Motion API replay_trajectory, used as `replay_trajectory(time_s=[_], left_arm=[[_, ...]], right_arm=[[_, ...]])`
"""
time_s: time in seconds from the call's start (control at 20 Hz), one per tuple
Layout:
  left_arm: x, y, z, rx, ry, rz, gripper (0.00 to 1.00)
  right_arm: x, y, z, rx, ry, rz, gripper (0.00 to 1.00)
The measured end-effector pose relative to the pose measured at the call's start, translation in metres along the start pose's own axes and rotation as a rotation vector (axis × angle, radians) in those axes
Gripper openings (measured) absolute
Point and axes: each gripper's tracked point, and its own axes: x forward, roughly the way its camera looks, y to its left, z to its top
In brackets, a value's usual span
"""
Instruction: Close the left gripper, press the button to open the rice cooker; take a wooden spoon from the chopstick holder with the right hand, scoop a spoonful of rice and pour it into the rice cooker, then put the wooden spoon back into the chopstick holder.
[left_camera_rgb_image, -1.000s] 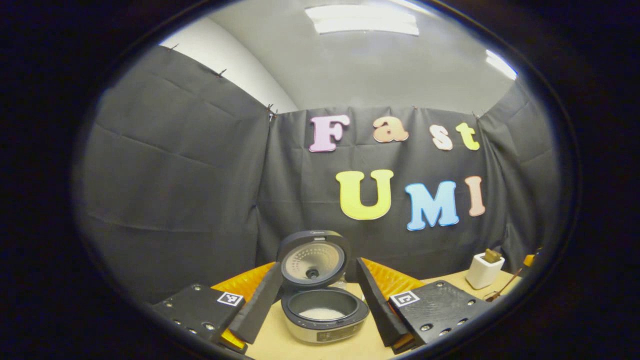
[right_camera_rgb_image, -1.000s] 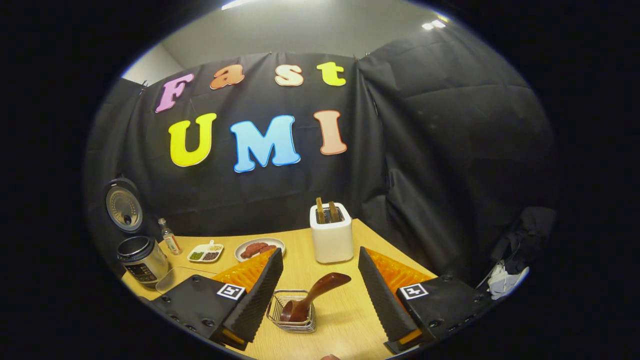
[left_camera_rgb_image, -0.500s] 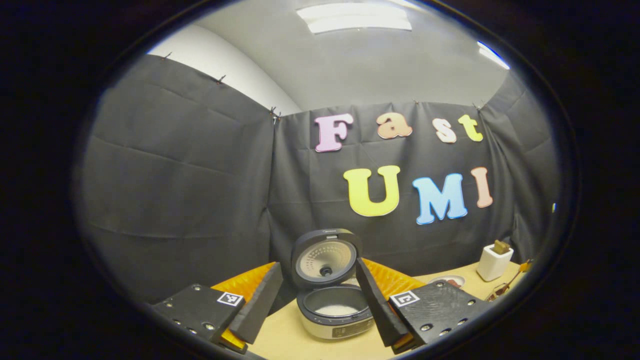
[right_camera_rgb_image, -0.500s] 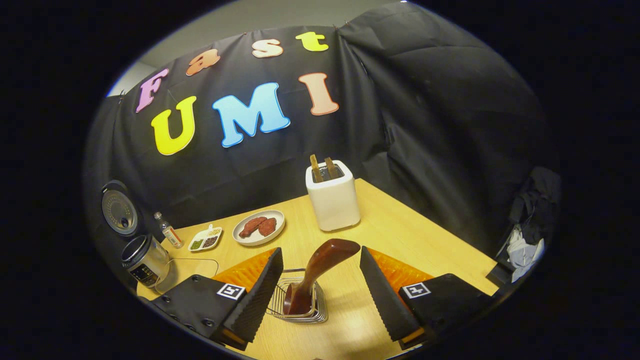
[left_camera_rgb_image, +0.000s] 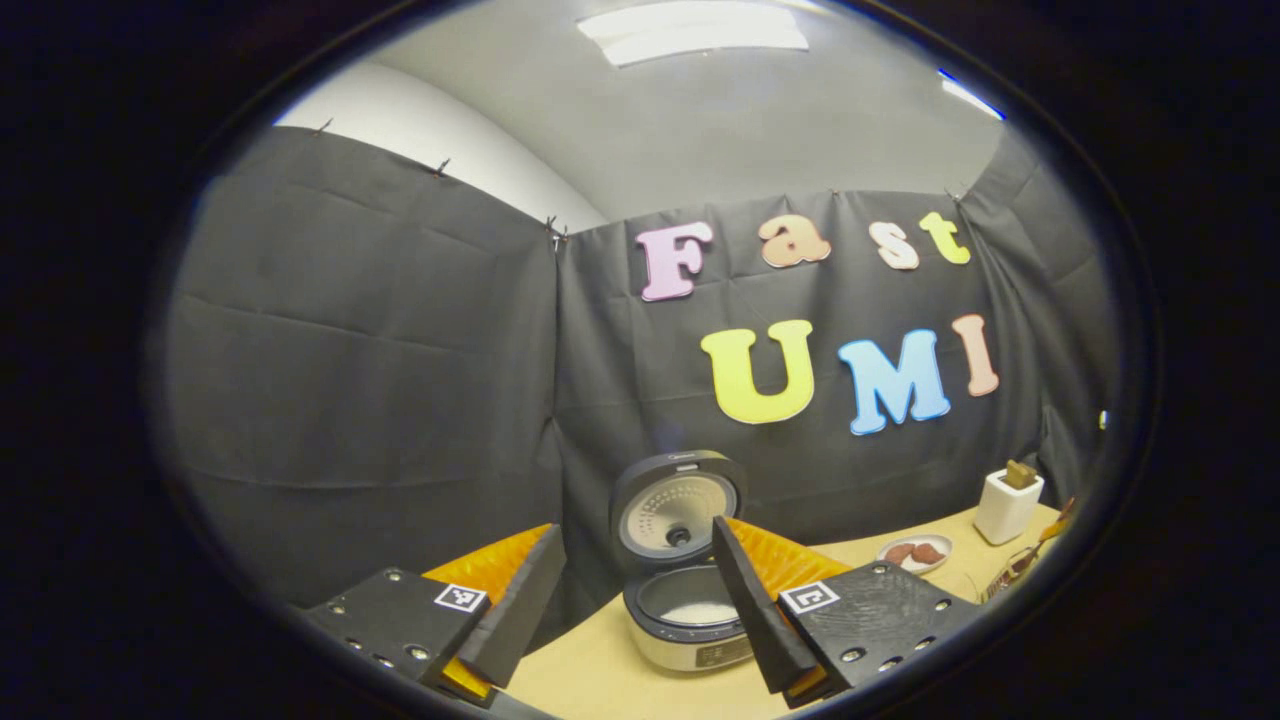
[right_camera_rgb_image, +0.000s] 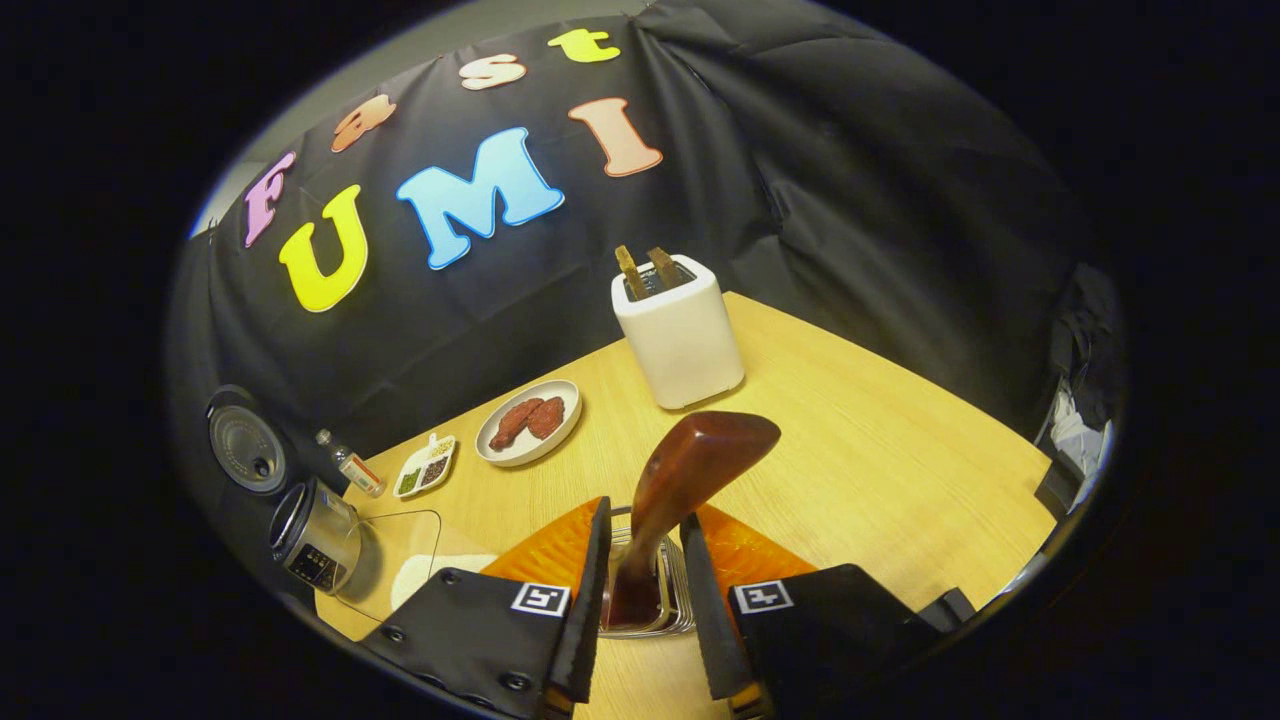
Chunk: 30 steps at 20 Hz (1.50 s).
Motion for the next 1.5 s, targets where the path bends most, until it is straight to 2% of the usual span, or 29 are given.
replay_trajectory(time_s=[0.1,0.2,0.25,0.3,0.5,0.7,0.95,1.05,1.15,1.2,1.3,1.35,1.45,1.5], left_arm=[[0.0,0.003,0.001,0.01,-0.001,0.004,0.87],[0.0,0.005,0.001,0.012,-0.004,0.004,0.87],[-0.001,0.006,0.0,0.01,-0.005,0.004,0.87],[-0.002,0.008,0.0,0.005,-0.006,0.003,0.9],[-0.003,0.015,-0.001,-0.004,-0.011,0.004,0.87],[0.002,0.022,-0.005,-0.025,-0.02,0.001,0.87],[0.01,0.026,-0.019,-0.048,-0.009,-0.014,0.87],[0.014,0.03,-0.024,-0.053,-0.004,-0.018,0.9],[0.018,0.037,-0.029,-0.05,-0.001,-0.017,0.87],[0.02,0.041,-0.031,-0.048,0.0,-0.015,0.9],[0.022,0.05,-0.039,-0.048,0.009,-0.01,0.91],[0.024,0.056,-0.043,-0.047,0.014,-0.005,0.87],[0.027,0.067,-0.05,-0.045,0.024,0.005,0.9],[0.029,0.072,-0.054,-0.044,0.03,0.009,0.87]], right_arm=[[0.003,0.002,-0.005,-0.015,0.018,-0.004,0.36],[-0.005,0.002,-0.001,0.014,0.012,-0.007,0.17],[-0.005,0.0,0.002,0.012,0.013,-0.018,0.17],[-0.005,0.004,-0.002,0.001,0.01,-0.021,0.11],[-0.017,0.021,0.015,-0.153,-0.057,-0.024,0.11],[-0.036,0.044,0.046,-0.249,-0.138,-0.017,0.11],[-0.052,0.1,0.062,-0.309,-0.19,0.057,0.11],[-0.054,0.124,0.059,-0.331,-0.197,0.09,0.11],[-0.052,0.146,0.052,-0.361,-0.199,0.115,0.11],[-0.052,0.157,0.048,-0.382,-0.2,0.124,0.11],[-0.05,0.178,0.039,-0.426,-0.202,0.143,0.11],[-0.048,0.187,0.034,-0.446,-0.202,0.153,0.11],[-0.044,0.206,0.024,-0.486,-0.203,0.168,0.11],[-0.041,0.213,0.017,-0.509,-0.2,0.171,0.11]])
